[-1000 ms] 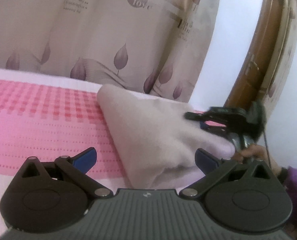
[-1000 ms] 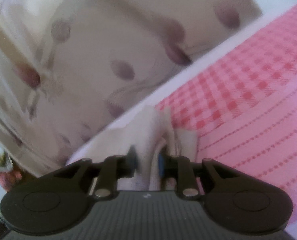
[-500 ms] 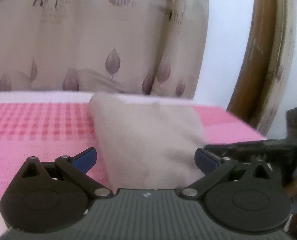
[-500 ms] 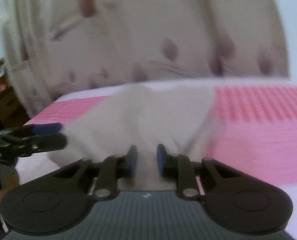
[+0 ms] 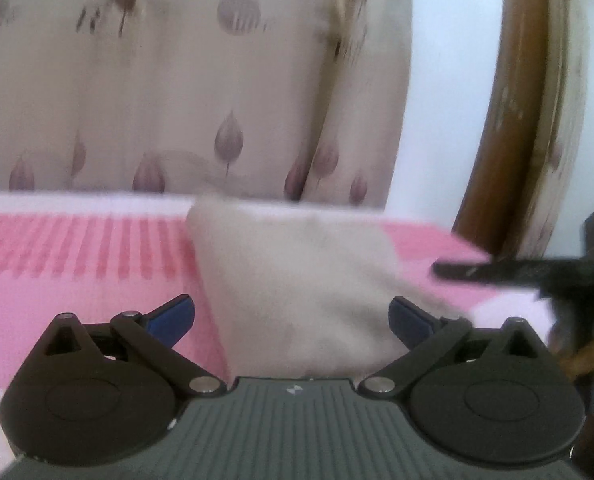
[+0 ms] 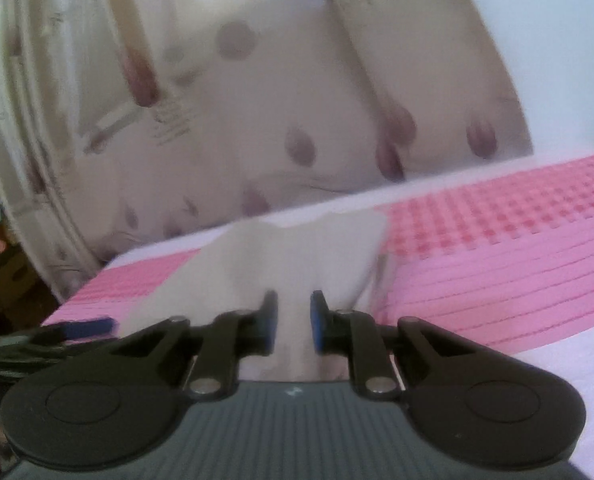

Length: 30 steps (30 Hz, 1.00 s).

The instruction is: Fold small clothes

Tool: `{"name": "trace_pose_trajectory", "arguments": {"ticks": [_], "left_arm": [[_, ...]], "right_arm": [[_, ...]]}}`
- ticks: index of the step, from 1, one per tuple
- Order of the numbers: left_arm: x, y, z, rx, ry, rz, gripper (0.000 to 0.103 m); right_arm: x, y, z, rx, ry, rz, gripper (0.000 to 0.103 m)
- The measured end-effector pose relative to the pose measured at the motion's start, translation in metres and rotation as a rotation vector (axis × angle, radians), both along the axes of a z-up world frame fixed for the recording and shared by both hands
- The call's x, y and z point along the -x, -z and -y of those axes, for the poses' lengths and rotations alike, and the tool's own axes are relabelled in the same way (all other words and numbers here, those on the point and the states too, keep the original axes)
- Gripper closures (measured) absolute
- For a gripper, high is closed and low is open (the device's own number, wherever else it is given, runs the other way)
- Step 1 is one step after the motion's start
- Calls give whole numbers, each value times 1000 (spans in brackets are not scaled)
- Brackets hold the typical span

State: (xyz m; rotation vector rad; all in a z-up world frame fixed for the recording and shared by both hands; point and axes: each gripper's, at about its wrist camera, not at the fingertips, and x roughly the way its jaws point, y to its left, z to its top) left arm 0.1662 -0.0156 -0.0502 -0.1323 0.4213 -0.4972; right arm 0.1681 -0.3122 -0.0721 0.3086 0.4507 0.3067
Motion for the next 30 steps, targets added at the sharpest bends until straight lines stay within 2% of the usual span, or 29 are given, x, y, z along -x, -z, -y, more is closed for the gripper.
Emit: {"name": "trace_pose_trajectory", "arguments": {"ticks": [2, 4, 6, 8, 11, 14, 16, 18, 21, 24, 25, 26, 28, 30], "left_arm": [[-3, -5, 5, 3, 5, 23, 0], [-13, 0, 15, -18, 5, 10, 0], [-27, 12, 25, -66, 4, -47, 1], [-37, 27, 31, -120, -8, -128, 6], [-37, 44, 24, -94, -11, -203, 6], [-34, 41, 17, -70, -22, -177, 5], [-33, 44, 18, -71, -19, -183, 5], [-33, 45, 20, -77, -16, -181, 5], [-33, 45, 23, -91, -13, -174, 5], [-30, 45, 22, -90, -20, -174, 4], [-30, 46, 21, -88, -23, -176, 4], [-29, 46, 20, -88, -27, -174, 4], [-26, 45, 21, -101, -39, -168, 2], [-23, 44, 21, -116, -56, -160, 0]], "right_arm": [[-17, 2, 0, -16, -9, -45, 86], [-35, 10, -4, 8, 16, -111, 86], [-42, 19, -8, 41, 22, -104, 86], [-40, 24, -13, 137, 77, -74, 83], [-36, 27, -11, 142, 89, -62, 82], [-33, 17, -2, 58, 91, -58, 81], [-30, 4, 0, 64, 132, -11, 80], [-34, -7, -4, 72, 117, 34, 80], [-53, -7, -23, 174, 80, 31, 80], [-80, 23, -41, 328, 46, -72, 81], [-76, 29, -41, 348, 39, -9, 81], [-75, 30, -40, 348, 35, 0, 81], [-71, 22, -34, 279, 63, -23, 81], [-51, 15, -31, 252, 112, 47, 79]]}}
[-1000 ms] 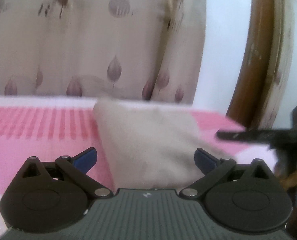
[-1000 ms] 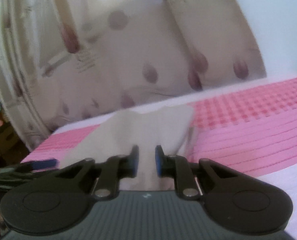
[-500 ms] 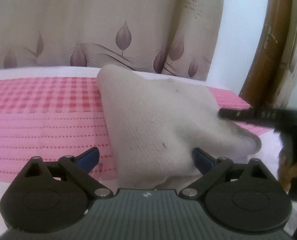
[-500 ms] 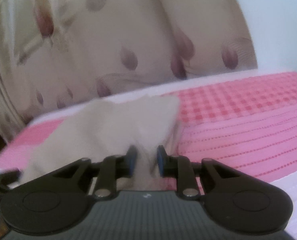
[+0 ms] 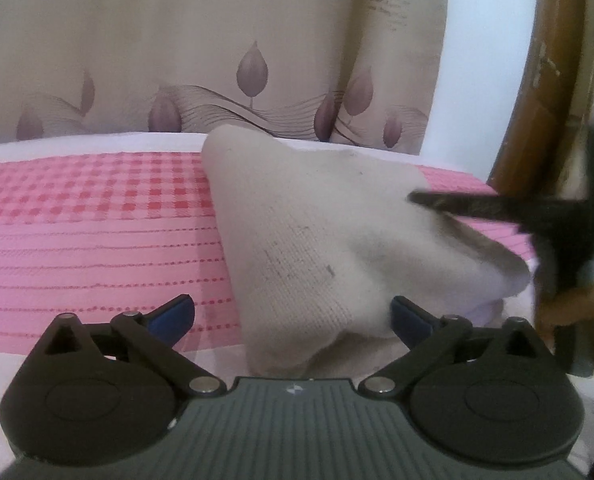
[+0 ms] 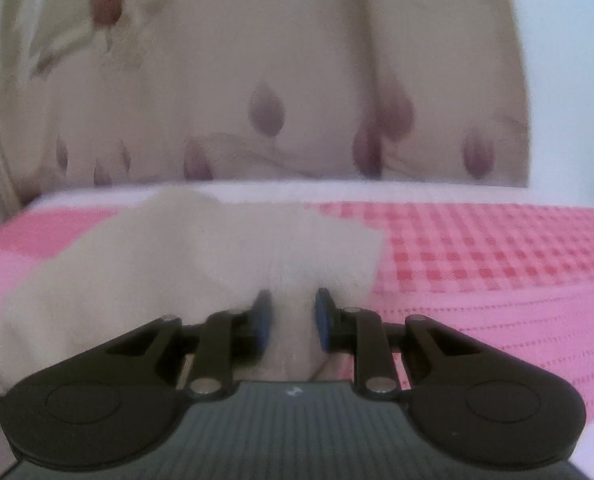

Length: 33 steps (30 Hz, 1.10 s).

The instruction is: Fold small clothes

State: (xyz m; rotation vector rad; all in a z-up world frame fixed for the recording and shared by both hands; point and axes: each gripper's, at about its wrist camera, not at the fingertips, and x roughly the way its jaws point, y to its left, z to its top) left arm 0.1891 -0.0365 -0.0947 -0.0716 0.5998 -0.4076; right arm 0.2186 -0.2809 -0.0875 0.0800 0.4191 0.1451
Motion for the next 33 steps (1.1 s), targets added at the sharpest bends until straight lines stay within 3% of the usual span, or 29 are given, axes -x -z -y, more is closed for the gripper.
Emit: {"name": "trace_pose_trajectory", "arguments": {"ticks": [2, 6, 9, 10, 11, 20, 24, 29, 33], "left_arm": [[2, -1, 0, -6, -10, 7, 0], [3, 0, 1, -28, -27, 15, 0], [4, 1, 3, -46, -39, 20, 0], [5, 0, 3, -51, -43, 26, 0], [5, 0, 3, -55, -47, 30, 0], [10, 0, 7, -107, -68, 71, 0], [12, 0, 9, -124, -73, 86, 0], [13, 0, 10, -135, -78, 95, 0], [16, -2, 10, -151, -78, 115, 0]], "right_arm": [[23, -3, 0, 0, 22, 58, 79], [51, 7, -3, -15, 69, 67, 77], [60, 7, -6, -27, 112, 86, 48], [62, 6, -5, -33, 125, 96, 25], [63, 6, -6, -30, 130, 102, 16], [60, 9, -11, 22, 138, 76, 16], [62, 10, -6, -6, 143, 84, 9], [59, 10, -3, -34, 149, 67, 9], [59, 11, 10, -132, 112, 52, 9]]}}
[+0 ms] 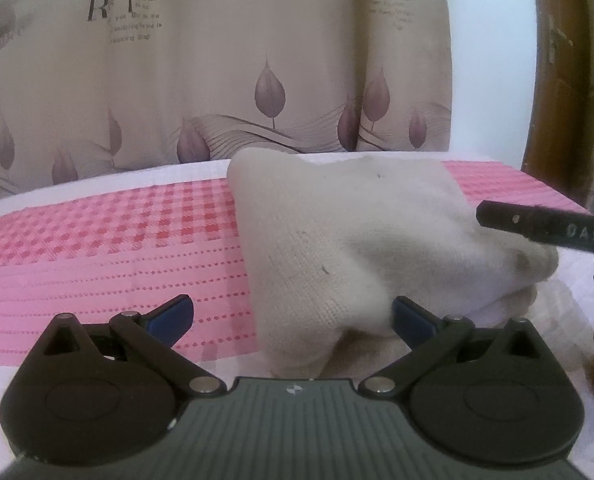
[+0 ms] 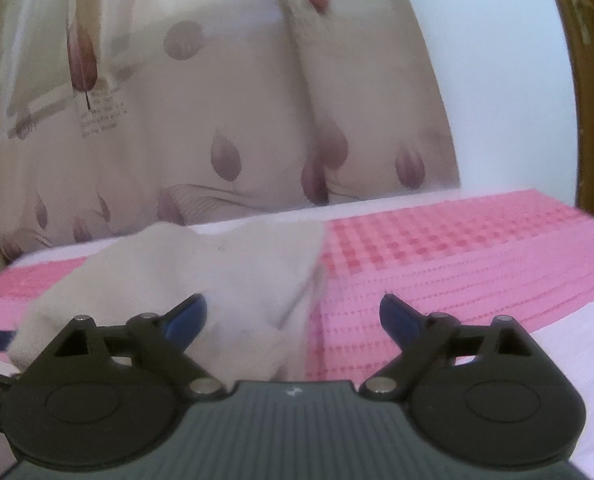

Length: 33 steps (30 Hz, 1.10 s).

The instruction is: Fold small clothes

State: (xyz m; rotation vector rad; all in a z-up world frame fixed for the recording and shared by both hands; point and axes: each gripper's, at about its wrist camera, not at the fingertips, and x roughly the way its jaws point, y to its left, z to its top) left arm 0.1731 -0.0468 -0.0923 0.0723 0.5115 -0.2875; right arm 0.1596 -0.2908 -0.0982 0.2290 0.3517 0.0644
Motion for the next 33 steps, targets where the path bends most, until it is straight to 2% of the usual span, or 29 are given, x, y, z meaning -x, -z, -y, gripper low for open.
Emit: {"name": "trace_pose_trajectory", "arguments": {"ticks": [3, 6, 9, 11, 13, 15, 20, 24, 28, 33], "left_arm": [[3, -8, -8, 28, 12, 10, 0], [0, -18, -24, 115, 37, -18, 0], [-17, -25, -39, 206, 77, -82, 0], [-33, -26, -51, 294, 112, -138, 0], [-52, -23, -58, 371, 142, -203, 0], [-72, -16, -62, 415, 146, -254, 0], [-115, 0, -64, 488, 196, -351, 0], [-139, 12, -60, 536, 284, -414, 1], [-156, 15, -47, 536, 340, -426, 4], [-166, 19, -38, 560, 358, -420, 6]], "right_arm": [[-5, 1, 14, -116, -118, -50, 9], [-8, 2, 21, -172, -167, -85, 9], [-15, 3, 26, -222, -204, -126, 9], [-24, 4, 30, -262, -218, -172, 9], [-31, 6, 37, -323, -217, -203, 9], [-42, 9, 47, -400, -229, -253, 9], [-68, 14, 62, -495, -268, -314, 9], [-93, 16, 62, -530, -391, -361, 8], [-113, 14, 56, -518, -468, -379, 7], [-128, 12, 49, -487, -520, -375, 7]]}}
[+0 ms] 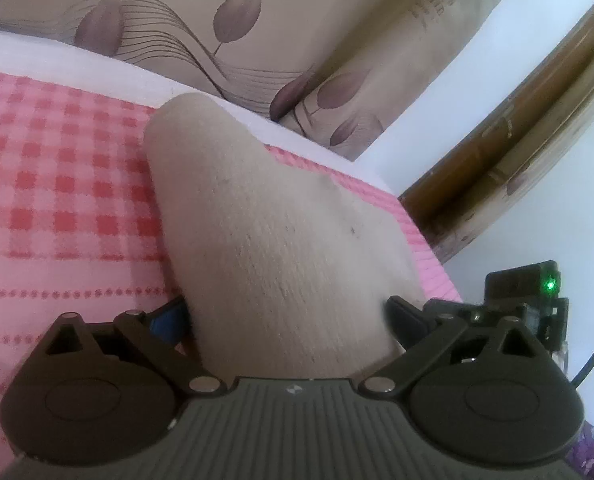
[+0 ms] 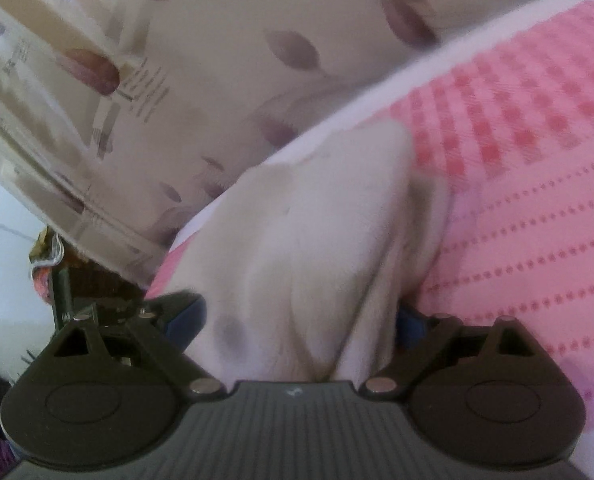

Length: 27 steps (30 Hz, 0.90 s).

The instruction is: Fold small clothes

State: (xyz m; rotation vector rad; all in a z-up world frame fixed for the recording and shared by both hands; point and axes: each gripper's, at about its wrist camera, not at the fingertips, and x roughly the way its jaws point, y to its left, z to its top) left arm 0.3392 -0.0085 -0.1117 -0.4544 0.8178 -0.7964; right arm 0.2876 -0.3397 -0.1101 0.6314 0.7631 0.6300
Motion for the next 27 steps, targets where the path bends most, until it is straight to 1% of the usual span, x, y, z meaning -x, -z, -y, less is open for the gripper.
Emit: {"name": "trace_pose_trajectory", "arguments": {"ticks": [1, 3, 5, 9, 11, 13, 16, 17, 18, 20, 23, 25, 27], "left_arm": [[0, 0, 1, -1, 1, 6, 7], [2, -1, 2, -22, -11, 23, 13], [6, -2, 4, -52, -27, 40, 19], [9, -5, 10, -97, -32, 65, 18], [9, -7, 14, -125, -11, 85, 12], [9, -7, 20, -144, 6, 101, 8], [9, -6, 21, -148, 8, 106, 8], [10, -6, 21, -151, -1, 106, 13], [10, -6, 21, -160, -20, 106, 17], [13, -9, 21, -181, -61, 107, 29], [21, -16, 25, -217, -115, 108, 37], [31, -23, 32, -260, -142, 145, 41], [37, -28, 37, -293, -158, 174, 43]], "right_arm": [[-1, -1, -4, 17, -11, 10, 7], [1, -4, -12, 62, -23, 35, 10], [5, -4, -16, 119, -17, 40, 44], [9, -7, -23, 149, -20, 62, 45], [6, -4, -19, 109, -23, 36, 41], [3, -1, -16, 70, -25, 26, 38], [2, 0, -15, 46, -6, 15, 38], [3, 0, -17, 58, 3, 18, 43], [5, -3, -21, 92, 15, 27, 45], [8, -8, -30, 134, 41, 42, 51], [18, -14, -41, 170, 82, 71, 54], [26, -17, -45, 164, 96, 98, 55], [31, -19, -48, 161, 116, 105, 55]]}}
